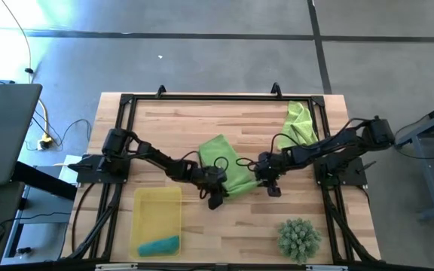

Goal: Roll microfiber towels into tight, uniform cylinder then place into a basket
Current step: Roll the green microfiber towel

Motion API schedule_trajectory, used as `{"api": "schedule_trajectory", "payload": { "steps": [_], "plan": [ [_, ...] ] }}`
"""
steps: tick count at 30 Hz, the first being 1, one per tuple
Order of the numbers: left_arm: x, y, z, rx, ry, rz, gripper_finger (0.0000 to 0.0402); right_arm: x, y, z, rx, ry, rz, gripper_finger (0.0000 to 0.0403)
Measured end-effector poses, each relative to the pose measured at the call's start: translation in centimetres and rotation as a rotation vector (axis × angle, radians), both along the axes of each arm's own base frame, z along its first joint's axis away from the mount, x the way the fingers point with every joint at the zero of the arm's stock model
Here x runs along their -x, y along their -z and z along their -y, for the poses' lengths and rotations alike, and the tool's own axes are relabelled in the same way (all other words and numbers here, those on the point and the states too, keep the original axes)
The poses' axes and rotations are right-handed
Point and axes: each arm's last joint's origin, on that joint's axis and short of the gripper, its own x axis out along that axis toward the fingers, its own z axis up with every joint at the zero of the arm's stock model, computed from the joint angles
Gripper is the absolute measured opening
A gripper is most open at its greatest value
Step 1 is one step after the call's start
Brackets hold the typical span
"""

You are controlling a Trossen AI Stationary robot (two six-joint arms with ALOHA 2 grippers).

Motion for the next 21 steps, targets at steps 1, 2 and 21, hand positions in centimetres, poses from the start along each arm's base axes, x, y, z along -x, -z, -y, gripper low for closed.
{"api": "schedule_trajectory", "payload": {
  "steps": [1,2,21],
  "plan": [
    [0.0,0.0,0.0,0.008,-0.002,-0.001,0.0012,0.2,-0.3,0.0,0.011,-0.013,0.005,0.0114],
    [0.0,0.0,0.0,0.015,-0.007,-0.003,0.0012,0.3,-0.7,0.0,0.020,-0.027,0.023,0.0114],
    [0.3,0.2,-0.1,0.048,-0.036,-0.028,0.0011,-0.6,-0.3,-3.4,0.382,-0.471,0.234,0.0167]
  ]
}}
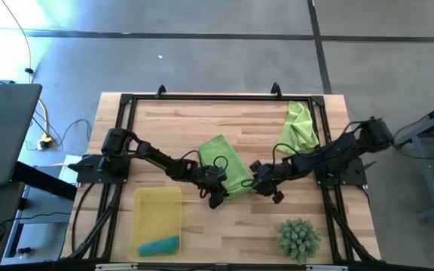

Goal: Roll microfiber towels into tight, uniform cylinder then place into a basket
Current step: Roll the green microfiber towel

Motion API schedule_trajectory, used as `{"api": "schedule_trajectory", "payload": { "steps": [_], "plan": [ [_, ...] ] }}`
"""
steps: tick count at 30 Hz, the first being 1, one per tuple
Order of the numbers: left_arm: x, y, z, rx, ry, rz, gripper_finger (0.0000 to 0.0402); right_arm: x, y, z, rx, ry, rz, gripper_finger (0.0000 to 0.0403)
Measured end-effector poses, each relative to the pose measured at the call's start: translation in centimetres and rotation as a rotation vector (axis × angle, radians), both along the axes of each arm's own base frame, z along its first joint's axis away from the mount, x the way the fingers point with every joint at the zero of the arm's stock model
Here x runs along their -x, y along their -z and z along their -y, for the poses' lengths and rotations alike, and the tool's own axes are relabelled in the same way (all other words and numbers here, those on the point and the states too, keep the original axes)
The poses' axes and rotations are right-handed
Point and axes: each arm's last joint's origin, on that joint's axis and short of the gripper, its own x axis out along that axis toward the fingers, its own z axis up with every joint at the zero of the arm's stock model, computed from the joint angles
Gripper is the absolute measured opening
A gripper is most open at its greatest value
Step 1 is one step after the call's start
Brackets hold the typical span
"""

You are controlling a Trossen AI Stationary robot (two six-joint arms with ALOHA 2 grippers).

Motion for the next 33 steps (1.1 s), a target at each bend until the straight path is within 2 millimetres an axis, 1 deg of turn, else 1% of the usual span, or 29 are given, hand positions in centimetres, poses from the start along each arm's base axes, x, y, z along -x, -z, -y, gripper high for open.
{"api": "schedule_trajectory", "payload": {
  "steps": [2,4,7,11,14,19,21,23,25,29,33],
  "plan": [
    [0.0,0.0,0.0,0.000,0.000,-0.001,0.0010,-0.2,0.5,0.0,0.024,0.014,-0.002,0.0179],
    [0.0,0.0,0.0,0.002,-0.002,-0.001,0.0011,-0.4,1.1,0.0,0.035,0.022,-0.007,0.0182],
    [0.0,0.0,0.0,0.002,-0.001,0.000,0.0014,-0.6,1.7,0.0,0.037,0.021,-0.020,0.0168],
    [0.0,-0.3,0.1,-0.013,0.016,0.009,0.0026,-0.8,2.2,-0.1,0.019,0.037,-0.038,0.0124],
    [0.1,-0.7,0.1,-0.007,0.022,0.013,0.0039,-0.8,2.2,-0.1,-0.022,0.093,-0.053,0.0083],
    [0.7,-2.3,0.3,0.016,0.036,-0.001,0.0061,-0.8,2.2,-0.1,-0.080,0.182,-0.073,0.0017],
    [1.1,-3.1,0.3,0.013,0.047,-0.020,0.0071,-0.8,2.2,-0.1,-0.116,0.203,-0.086,0.0007],
    [1.3,-3.7,0.3,0.002,0.065,-0.024,0.0080,-0.8,2.2,0.1,-0.188,0.229,-0.111,0.0009],
    [1.7,-4.2,0.4,-0.014,0.080,-0.042,0.0088,-0.8,2.2,0.2,-0.294,0.238,-0.152,0.0009],
    [1.6,-6.2,1.1,-0.106,0.132,0.064,0.0101,-1.0,2.1,1.2,-0.518,0.286,-0.227,0.0003],
    [1.5,-7.0,2.6,-0.247,0.157,0.144,0.0106,-1.2,2.0,2.4,-0.730,0.382,-0.314,0.0004]
  ]
}}
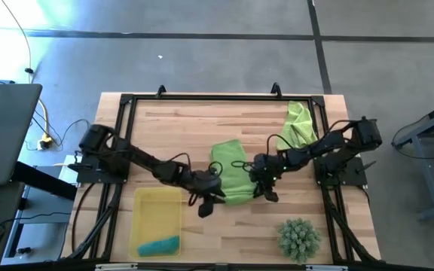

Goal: Roll microfiber towels into tight, uniform cylinder then place into a basket
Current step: Roll the green microfiber towel

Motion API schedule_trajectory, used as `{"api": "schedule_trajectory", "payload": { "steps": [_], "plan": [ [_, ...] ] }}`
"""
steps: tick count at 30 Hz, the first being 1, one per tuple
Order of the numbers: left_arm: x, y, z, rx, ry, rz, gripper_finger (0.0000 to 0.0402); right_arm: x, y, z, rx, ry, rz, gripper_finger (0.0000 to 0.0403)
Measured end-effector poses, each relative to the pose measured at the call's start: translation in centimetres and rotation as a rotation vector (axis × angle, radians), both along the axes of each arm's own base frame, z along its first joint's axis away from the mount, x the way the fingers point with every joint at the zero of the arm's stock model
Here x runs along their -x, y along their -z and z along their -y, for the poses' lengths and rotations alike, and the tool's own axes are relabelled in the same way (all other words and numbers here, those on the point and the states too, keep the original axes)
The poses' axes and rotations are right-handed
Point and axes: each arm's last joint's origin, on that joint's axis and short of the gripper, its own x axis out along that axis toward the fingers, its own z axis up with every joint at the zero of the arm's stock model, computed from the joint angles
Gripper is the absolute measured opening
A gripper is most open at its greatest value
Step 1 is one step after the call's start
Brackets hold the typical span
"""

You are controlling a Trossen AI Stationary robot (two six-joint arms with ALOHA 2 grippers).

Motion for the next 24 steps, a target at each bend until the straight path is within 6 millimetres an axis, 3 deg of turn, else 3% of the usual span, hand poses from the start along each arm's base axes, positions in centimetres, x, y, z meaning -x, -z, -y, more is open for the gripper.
{"api": "schedule_trajectory", "payload": {
  "steps": [5,9,16,24],
  "plan": [
    [-0.1,0.1,2.0,-0.184,-0.013,0.075,0.0112,-0.1,-0.1,1.1,-0.143,0.156,-0.109,0.0004],
    [-0.3,0.7,2.9,-0.297,-0.071,0.107,0.0121,-0.1,-0.1,1.7,-0.162,0.226,-0.140,0.0004],
    [-0.4,3.1,3.1,-0.384,-0.097,0.046,0.0144,-0.3,-0.1,2.1,-0.099,0.311,-0.136,0.0004],
    [-2.0,4.3,3.2,-0.558,-0.086,0.022,0.0162,-0.3,-0.1,2.1,-0.098,0.316,-0.139,0.0004]
  ]
}}
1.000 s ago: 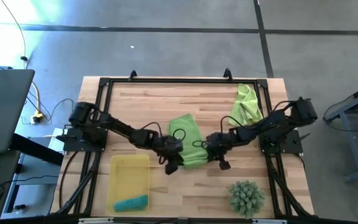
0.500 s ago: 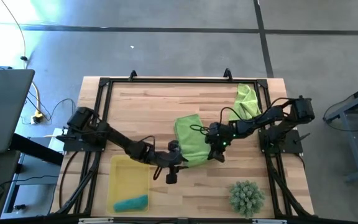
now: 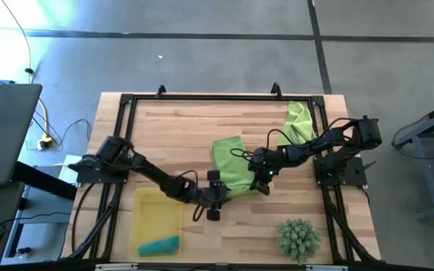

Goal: Roll microfiber towels into tight, uniform cylinder then place into a basket
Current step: Roll the green microfiber towel

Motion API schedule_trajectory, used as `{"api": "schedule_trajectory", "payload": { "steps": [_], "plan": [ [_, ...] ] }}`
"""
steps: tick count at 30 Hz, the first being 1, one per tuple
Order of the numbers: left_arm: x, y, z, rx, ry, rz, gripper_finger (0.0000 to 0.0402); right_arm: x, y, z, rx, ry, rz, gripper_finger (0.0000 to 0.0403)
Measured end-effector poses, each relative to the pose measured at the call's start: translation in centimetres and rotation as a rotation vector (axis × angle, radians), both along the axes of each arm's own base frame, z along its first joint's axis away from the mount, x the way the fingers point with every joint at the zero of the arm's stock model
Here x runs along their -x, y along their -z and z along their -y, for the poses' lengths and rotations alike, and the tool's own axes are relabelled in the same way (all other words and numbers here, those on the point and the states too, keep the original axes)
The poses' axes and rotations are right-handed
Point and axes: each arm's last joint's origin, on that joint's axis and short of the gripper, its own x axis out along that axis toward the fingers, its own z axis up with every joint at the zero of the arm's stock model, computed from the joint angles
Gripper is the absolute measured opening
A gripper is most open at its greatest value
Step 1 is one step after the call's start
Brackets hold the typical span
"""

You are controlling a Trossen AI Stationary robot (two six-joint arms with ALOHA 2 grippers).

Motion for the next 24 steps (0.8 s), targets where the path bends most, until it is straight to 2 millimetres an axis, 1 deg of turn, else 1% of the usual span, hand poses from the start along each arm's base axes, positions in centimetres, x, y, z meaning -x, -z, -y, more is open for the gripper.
{"api": "schedule_trajectory", "payload": {
  "steps": [3,7,11,14,16,19,24],
  "plan": [
    [-0.6,0.5,0.1,-0.041,0.014,-0.029,0.0164,0.0,0.0,0.0,0.001,-0.001,0.001,0.0004],
    [-0.7,1.1,-0.1,-0.112,-0.067,-0.076,0.0163,0.0,0.0,0.0,0.003,-0.002,0.001,0.0004],
    [-0.4,1.3,-0.4,-0.038,-0.153,-0.091,0.0152,0.0,0.0,0.0,0.006,-0.008,0.004,0.0004],
    [-0.4,1.3,-0.4,0.044,-0.178,-0.082,0.0127,0.0,0.0,0.0,0.033,-0.044,0.027,0.0010],
    [-0.4,1.5,-0.3,0.124,-0.159,-0.089,0.0105,0.0,0.0,0.0,0.056,-0.074,0.050,0.0023],
    [-0.4,1.7,-0.1,0.213,-0.137,-0.106,0.0067,-0.2,-0.2,0.0,0.102,-0.125,0.103,0.0055],
    [-0.3,1.7,-0.2,0.245,-0.142,-0.135,0.0013,-0.6,-0.5,0.0,0.202,-0.245,0.192,0.0110]
  ]
}}
